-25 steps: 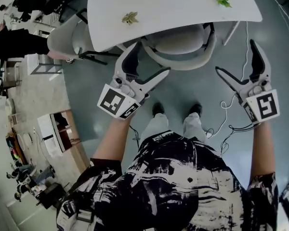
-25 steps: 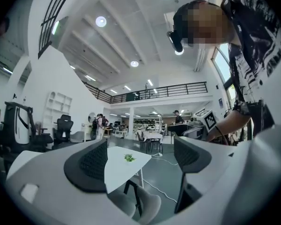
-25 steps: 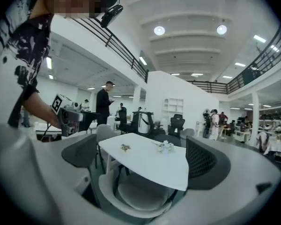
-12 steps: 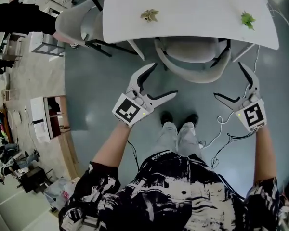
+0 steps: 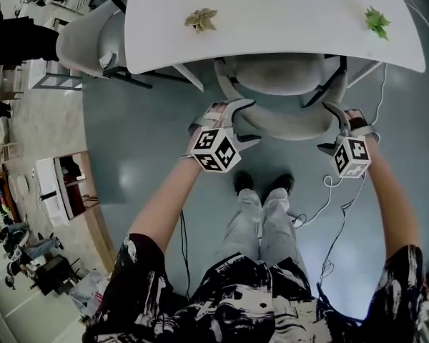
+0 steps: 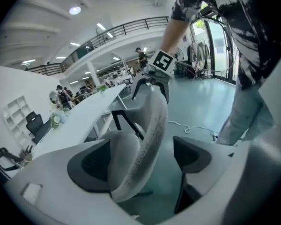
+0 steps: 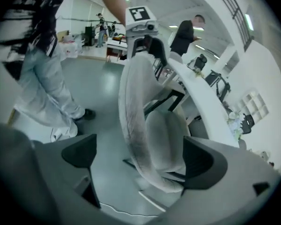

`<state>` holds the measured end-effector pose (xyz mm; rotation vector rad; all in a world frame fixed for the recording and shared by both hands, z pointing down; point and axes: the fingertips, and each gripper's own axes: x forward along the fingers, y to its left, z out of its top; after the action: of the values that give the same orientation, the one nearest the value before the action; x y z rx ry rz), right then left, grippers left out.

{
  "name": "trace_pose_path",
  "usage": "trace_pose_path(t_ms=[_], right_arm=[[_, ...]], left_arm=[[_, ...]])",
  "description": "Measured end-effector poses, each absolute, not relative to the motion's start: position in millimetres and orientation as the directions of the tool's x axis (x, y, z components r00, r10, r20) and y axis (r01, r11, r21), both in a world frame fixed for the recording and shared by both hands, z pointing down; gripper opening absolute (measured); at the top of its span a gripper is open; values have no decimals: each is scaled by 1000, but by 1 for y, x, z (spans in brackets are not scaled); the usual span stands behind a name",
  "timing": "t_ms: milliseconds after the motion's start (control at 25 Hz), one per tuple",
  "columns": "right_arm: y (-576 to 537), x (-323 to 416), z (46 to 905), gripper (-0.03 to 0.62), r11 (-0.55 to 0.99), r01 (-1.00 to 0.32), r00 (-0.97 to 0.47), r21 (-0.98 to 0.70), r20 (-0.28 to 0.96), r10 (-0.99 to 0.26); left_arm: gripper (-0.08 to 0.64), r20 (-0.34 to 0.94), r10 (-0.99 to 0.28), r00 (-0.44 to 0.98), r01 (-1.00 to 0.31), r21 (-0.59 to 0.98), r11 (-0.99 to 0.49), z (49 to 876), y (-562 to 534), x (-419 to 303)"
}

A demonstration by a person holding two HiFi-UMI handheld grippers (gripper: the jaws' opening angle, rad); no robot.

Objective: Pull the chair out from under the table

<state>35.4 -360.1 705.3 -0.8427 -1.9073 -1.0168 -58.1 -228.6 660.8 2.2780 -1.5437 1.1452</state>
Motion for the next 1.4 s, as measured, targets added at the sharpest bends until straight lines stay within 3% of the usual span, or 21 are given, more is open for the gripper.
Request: trace_pose_path(t_ms=[200,280,320,360,400,560,1000,1400], right_arm=[[-375,27,769,548,354,873,-410,335,898,160],[-374,25,779,545,306,886,-411,349,896,169],[-374,22,780,529,280,886,-426,370,888,172],[-375,19,779,404,259,882,-443,393,879,174],[-375,17,779,195,243,883,-447,400,877,179],[-372,24,783,84,206,929,-351,309,911,216],[-365,36,783,55,190,946,-300,263,932,205],[-321,104,781,55,188,952,-278,240,936,214]], left_arm=[[414,759,-626,179,-792,-267,-550,730,-243,-71],[364,771,-612,174,-777,-274,-566,743,-248,-74],[297,775,-609,169,-768,-284,-575,746,-250,-76],[286,779,-605,165,-755,-295,-586,749,-251,-76],[272,785,-598,164,-739,-303,-602,751,-252,-76],[200,810,-554,189,-678,-300,-671,755,-247,-72],[92,864,-445,234,-552,-259,-792,758,-228,-56],[77,874,-412,258,-537,-225,-813,755,-182,14]])
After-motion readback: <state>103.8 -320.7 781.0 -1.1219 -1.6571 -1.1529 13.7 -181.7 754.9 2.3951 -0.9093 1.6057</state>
